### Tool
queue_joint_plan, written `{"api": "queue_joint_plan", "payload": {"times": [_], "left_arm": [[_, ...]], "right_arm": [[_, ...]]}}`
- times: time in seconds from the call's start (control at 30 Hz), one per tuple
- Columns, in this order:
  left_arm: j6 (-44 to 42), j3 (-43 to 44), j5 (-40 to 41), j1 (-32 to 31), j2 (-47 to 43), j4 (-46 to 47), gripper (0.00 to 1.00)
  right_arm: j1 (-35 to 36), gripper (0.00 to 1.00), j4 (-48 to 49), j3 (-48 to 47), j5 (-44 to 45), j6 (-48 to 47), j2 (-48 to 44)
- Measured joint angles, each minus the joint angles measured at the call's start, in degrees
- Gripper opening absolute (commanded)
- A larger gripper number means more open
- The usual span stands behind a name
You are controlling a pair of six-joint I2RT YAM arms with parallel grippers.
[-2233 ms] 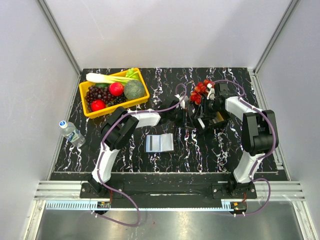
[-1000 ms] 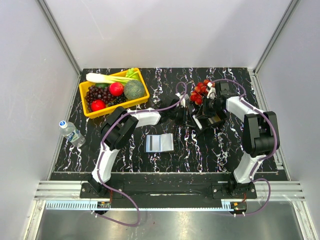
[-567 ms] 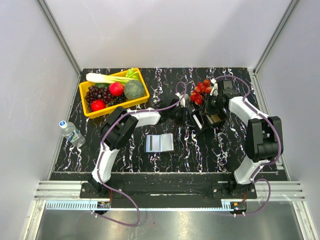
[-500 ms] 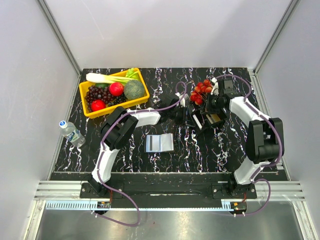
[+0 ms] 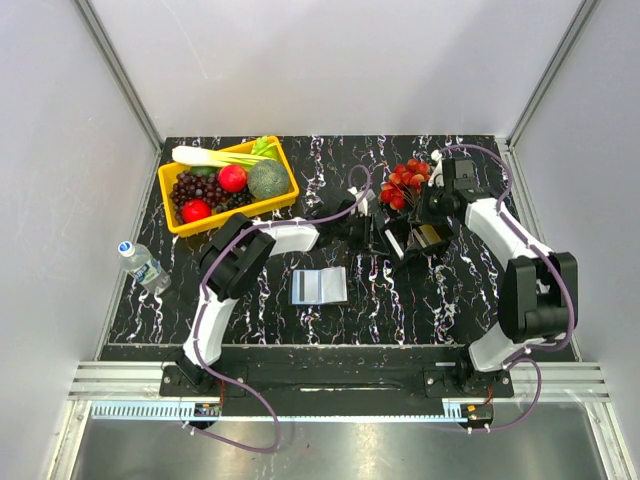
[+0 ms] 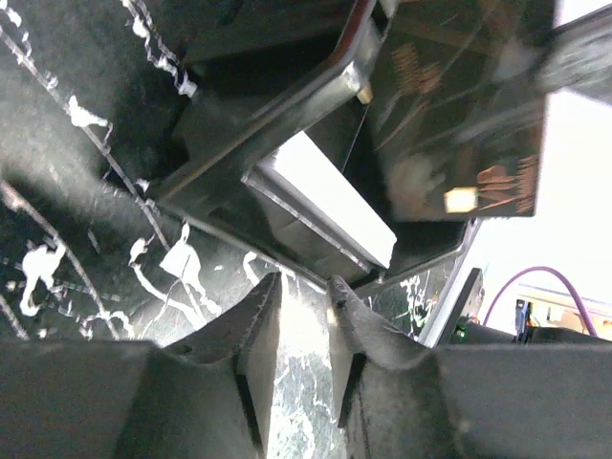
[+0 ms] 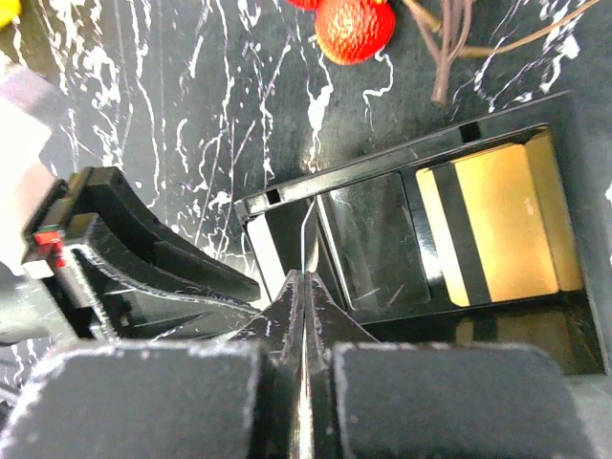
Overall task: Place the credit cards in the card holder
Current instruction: Pick up the credit card from the storage box.
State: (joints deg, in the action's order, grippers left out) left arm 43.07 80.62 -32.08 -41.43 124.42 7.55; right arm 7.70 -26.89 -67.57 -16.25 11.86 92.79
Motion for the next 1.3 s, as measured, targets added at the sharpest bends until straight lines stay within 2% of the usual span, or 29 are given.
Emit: {"api": "queue_joint_plan", "payload": {"times": [0.03, 0.23, 0.37, 0.73, 1.03, 1.3], "left_arm": [[0.1, -0.6, 0.0, 0.1, -0.3, 0.2, 0.36], [0.1, -3.4, 0.4, 0.8, -3.2, 0.4, 0.4], [0.1, -4.1, 0.6, 1.2, -5.3, 1.8, 0.42], [0.1, -13.0, 3.7, 4.3, -14.9, 5.0, 0.47], [-2.3, -17.7, 11.0, 10.3, -25.0, 1.2, 0.5], [-3.7, -23.3, 14.6, 13.5, -31.3, -0.9, 0.51]], "right_arm": [[0.0, 0.0, 0.0, 0.0, 0.7, 0.0, -1.0], [0.0, 0.0, 1.2, 0.2, 4.8, 0.0, -8.5], [0.0, 0.0, 1.8, 0.2, 4.7, 0.2, -9.4], [0.6, 0.0, 0.0, 0.0, -2.2, 1.0, -9.3], [11.7, 0.0, -5.8, -3.5, -1.0, -2.8, -5.1], [17.4, 0.0, -7.5, -3.5, 1.9, -4.0, 0.6]]}}
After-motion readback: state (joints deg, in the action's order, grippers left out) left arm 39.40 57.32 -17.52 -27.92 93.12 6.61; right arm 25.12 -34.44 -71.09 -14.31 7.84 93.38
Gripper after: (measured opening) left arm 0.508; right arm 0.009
